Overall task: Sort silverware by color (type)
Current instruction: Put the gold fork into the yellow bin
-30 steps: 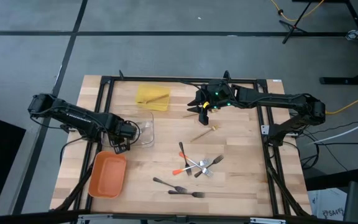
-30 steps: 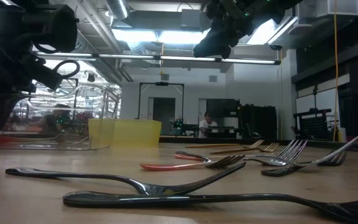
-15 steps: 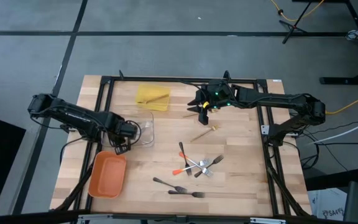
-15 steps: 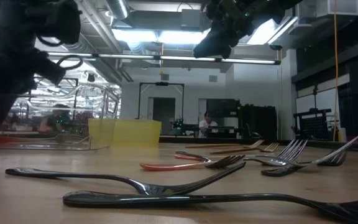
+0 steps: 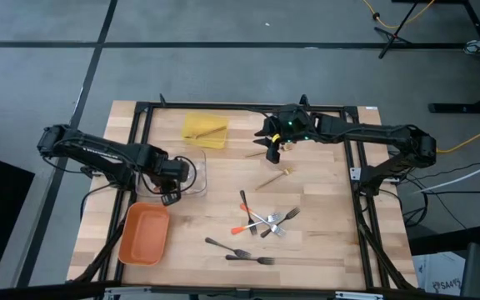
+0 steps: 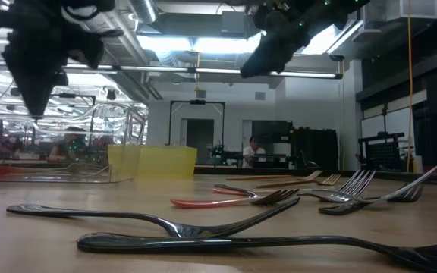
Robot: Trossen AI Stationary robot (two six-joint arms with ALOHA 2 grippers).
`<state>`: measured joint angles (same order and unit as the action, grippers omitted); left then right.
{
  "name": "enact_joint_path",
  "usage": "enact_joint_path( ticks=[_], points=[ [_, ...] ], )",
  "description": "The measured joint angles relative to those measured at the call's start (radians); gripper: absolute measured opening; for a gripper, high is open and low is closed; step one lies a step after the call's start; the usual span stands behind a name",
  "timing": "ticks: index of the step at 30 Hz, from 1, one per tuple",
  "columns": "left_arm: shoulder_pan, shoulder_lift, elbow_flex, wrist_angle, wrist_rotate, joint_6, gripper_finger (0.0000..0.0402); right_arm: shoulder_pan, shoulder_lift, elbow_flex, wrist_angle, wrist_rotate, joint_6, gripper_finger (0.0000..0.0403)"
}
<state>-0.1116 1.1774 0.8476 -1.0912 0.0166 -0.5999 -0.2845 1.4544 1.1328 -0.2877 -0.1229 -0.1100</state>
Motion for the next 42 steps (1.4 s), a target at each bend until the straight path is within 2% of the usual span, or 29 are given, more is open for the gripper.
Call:
enact_joint_path(
  ticks=[11,17,28,38,42],
  points=[
    [0.000,0.000,0.072,0.010,-0.035,-0.001,0.0070,0.014,0.004,-0.008,-0.267,-0.071,-0.056,0.0101],
    [0.000,0.000,0.072,0.015,-0.093,-0.001,0.0070,0.061,0.004,-0.075,-0.299,-0.070,-0.055,0.0101],
    [0.000,0.000,0.072,0.054,-0.120,-0.001,0.0070,0.101,0.005,-0.208,-0.260,-0.068,-0.055,0.0101],
    [0.000,0.000,0.072,0.071,-0.120,0.000,0.0070,0.101,0.005,-0.370,0.002,-0.068,-0.056,0.0101],
    [0.000,0.000,0.072,0.072,-0.120,0.000,0.0070,0.101,0.005,-0.413,0.039,-0.068,-0.061,0.0101]
  ],
)
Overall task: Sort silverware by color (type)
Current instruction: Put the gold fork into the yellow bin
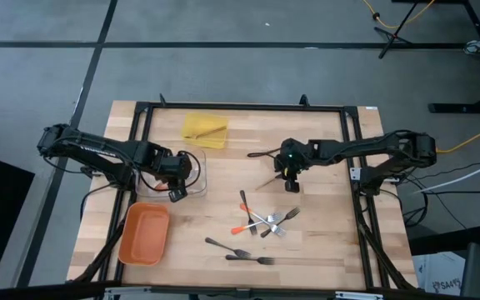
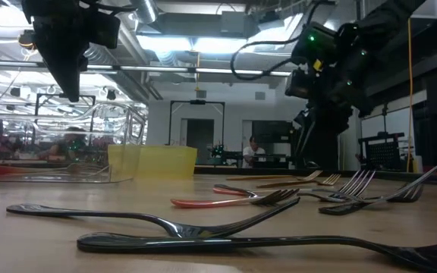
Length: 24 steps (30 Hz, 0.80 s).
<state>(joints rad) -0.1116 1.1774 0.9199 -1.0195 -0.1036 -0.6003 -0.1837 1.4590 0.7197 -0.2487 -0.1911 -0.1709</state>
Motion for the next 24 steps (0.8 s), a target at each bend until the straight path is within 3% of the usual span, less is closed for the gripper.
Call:
enact_joint_path(
  ticks=[9,13,24],
  points=[
    [0.000,0.000,0.000,0.000,-0.040,0.000,0.0070,0.000,0.000,-0.066,0.022,0.008,-0.121,0.0101],
    [0.000,0.000,0.000,0.000,-0.041,0.000,0.0070,0.000,0.000,-0.082,0.047,0.055,-0.126,0.0101],
    [0.000,0.000,0.000,0.000,-0.041,0.000,0.0070,0.000,0.006,-0.108,0.101,0.058,-0.153,0.0101]
  ],
)
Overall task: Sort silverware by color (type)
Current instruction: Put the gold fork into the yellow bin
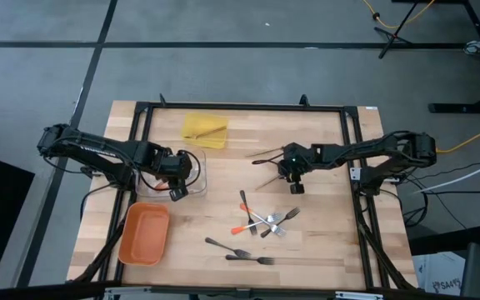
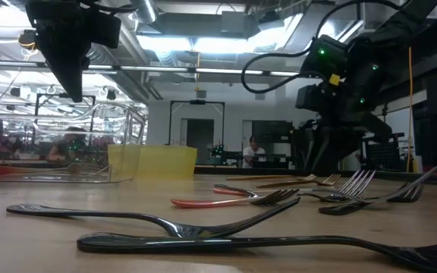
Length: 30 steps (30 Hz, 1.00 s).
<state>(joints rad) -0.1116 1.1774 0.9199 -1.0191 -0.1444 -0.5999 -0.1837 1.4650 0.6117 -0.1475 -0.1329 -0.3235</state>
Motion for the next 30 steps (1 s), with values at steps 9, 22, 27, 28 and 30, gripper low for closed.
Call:
enact_joint_path(
  ticks=[9,22,27,28,30],
  points=[
    [0.000,0.000,0.000,0.006,0.000,0.000,0.0070,0.000,0.108,0.003,0.082,0.030,0.000,0.0101],
    [0.000,0.000,0.000,0.022,0.000,0.000,0.0070,0.001,0.127,0.003,0.084,0.030,0.000,0.0049],
    [0.000,0.000,0.000,0.030,0.000,0.000,0.0070,0.001,0.127,0.003,0.085,0.032,0.000,0.0006],
    [0.000,0.000,0.000,0.031,0.000,0.000,0.0070,0.001,0.127,0.002,0.087,0.032,0.001,0.0005],
    [0.000,0.000,0.000,0.044,0.000,0.000,0.0070,0.001,0.128,0.001,0.099,0.033,0.005,0.0008]
  ],
)
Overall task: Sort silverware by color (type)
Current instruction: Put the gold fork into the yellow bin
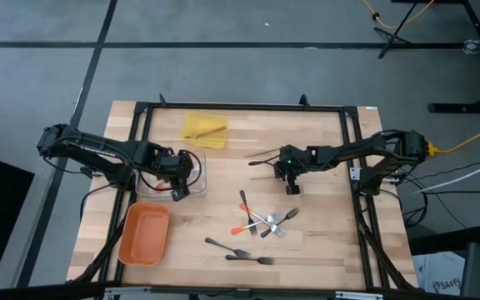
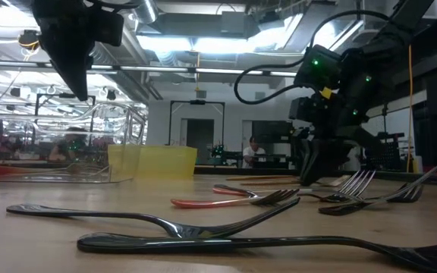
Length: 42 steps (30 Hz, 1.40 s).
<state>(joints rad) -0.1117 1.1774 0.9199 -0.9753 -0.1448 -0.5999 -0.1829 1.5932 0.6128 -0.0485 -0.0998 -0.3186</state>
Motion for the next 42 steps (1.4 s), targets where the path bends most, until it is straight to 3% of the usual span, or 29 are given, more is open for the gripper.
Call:
enact_joint_path(
  ticks=[15,29,35,42],
  points=[
    [0.000,0.000,0.000,0.063,0.000,0.008,0.0070,-0.001,0.007,0.025,0.124,0.014,0.158,0.0002],
    [0.000,0.000,0.000,0.163,-0.009,0.008,0.0070,-0.001,0.004,0.026,0.599,0.038,0.391,0.0001],
    [0.000,0.000,0.000,0.257,-0.098,0.009,0.0070,-0.001,0.003,0.027,0.821,0.115,0.474,0.0001],
    [0.000,0.000,0.000,0.403,-0.290,0.010,0.0070,-0.001,0.003,0.028,1.040,0.210,0.479,0.0001]
  ],
)
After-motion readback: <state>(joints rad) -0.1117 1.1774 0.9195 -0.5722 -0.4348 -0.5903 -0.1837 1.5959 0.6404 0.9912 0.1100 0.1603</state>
